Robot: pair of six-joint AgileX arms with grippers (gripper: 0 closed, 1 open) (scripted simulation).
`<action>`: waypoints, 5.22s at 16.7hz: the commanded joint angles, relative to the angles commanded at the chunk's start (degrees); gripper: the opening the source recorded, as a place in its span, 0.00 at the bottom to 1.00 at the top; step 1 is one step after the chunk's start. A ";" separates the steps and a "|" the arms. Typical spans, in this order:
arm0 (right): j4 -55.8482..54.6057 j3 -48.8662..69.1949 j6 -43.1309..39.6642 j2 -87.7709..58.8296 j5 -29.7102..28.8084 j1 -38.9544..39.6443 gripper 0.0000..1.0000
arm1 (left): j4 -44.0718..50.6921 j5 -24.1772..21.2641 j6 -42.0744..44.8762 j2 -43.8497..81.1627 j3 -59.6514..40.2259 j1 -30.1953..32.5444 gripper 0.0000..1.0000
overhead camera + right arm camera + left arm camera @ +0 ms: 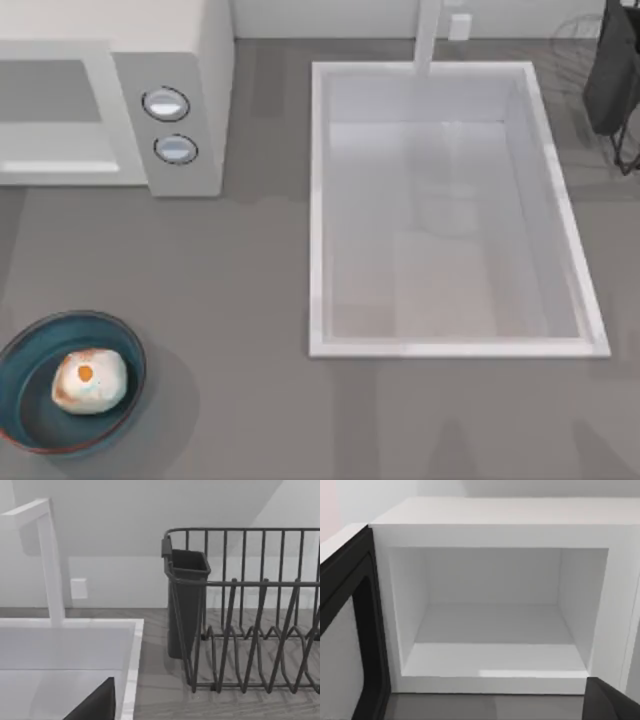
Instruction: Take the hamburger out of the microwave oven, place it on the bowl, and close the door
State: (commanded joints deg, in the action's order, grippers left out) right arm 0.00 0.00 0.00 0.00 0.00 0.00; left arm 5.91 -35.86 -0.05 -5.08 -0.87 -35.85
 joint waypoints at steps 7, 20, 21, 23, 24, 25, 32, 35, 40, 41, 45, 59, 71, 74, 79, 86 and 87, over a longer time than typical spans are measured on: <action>0.00 0.00 0.00 0.00 0.00 0.00 1.00 | 6.67 0.18 0.01 -2.00 -4.32 0.21 0.00; 0.00 0.00 0.00 0.00 0.00 0.00 1.00 | 14.85 -0.47 5.44 5.34 -15.27 -2.74 0.00; 0.00 0.00 0.00 0.00 0.00 0.00 1.00 | 15.95 -0.86 7.45 8.95 -17.95 -3.95 0.00; 0.00 0.00 0.00 0.00 0.00 0.00 1.00 | 18.46 -1.68 12.10 17.89 -24.15 -6.67 0.00; 0.00 0.00 0.00 0.00 0.00 0.00 1.00 | 19.83 -2.08 14.68 23.09 -27.57 -8.12 0.00; 0.00 0.00 0.00 0.00 0.00 0.00 1.00 | 21.23 -2.45 17.38 28.67 -31.13 -9.59 0.00; 0.00 0.00 0.00 0.00 0.00 0.00 1.00 | 30.56 -3.57 36.82 71.52 -56.42 -18.61 0.00; 0.00 0.00 0.00 0.00 0.00 0.00 1.00 | 33.59 -3.25 43.88 87.12 -65.43 -21.17 0.00; 0.00 0.00 0.00 0.00 0.00 0.00 1.00 | 36.58 -2.49 51.36 101.82 -74.86 -23.45 0.00; 0.00 0.00 0.00 0.00 0.00 0.00 1.00 | 36.81 -2.41 51.97 102.91 -75.62 -23.62 0.00; 0.00 0.00 0.00 0.00 0.00 0.00 1.00 | 36.91 -2.37 52.24 103.39 -75.96 -23.69 0.00; 0.00 0.00 0.00 0.00 0.00 0.00 1.00 | 14.69 -2.51 52.54 110.54 -60.71 -23.85 0.00; 0.00 0.00 0.00 0.00 0.00 0.00 1.00 | 6.59 1.83 43.11 95.50 -42.70 -14.95 0.00; 0.00 0.00 0.00 0.00 0.00 0.00 1.00 | 4.68 2.76 41.02 92.38 -39.41 -13.06 0.00; 0.00 0.00 0.00 0.00 0.00 0.00 1.00 | 4.49 3.29 40.11 91.68 -38.57 -12.39 0.00; 0.00 0.00 0.00 0.00 0.00 0.00 1.00 | 0.18 12.47 25.55 76.53 -26.19 3.66 0.00; 0.00 0.00 0.00 0.00 0.00 0.00 1.00 | -0.25 13.38 24.36 75.34 -25.02 4.88 0.00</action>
State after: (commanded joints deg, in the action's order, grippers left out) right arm 0.00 0.00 0.00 0.00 0.00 0.00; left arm 5.66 -22.48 24.31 70.26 -25.89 -30.96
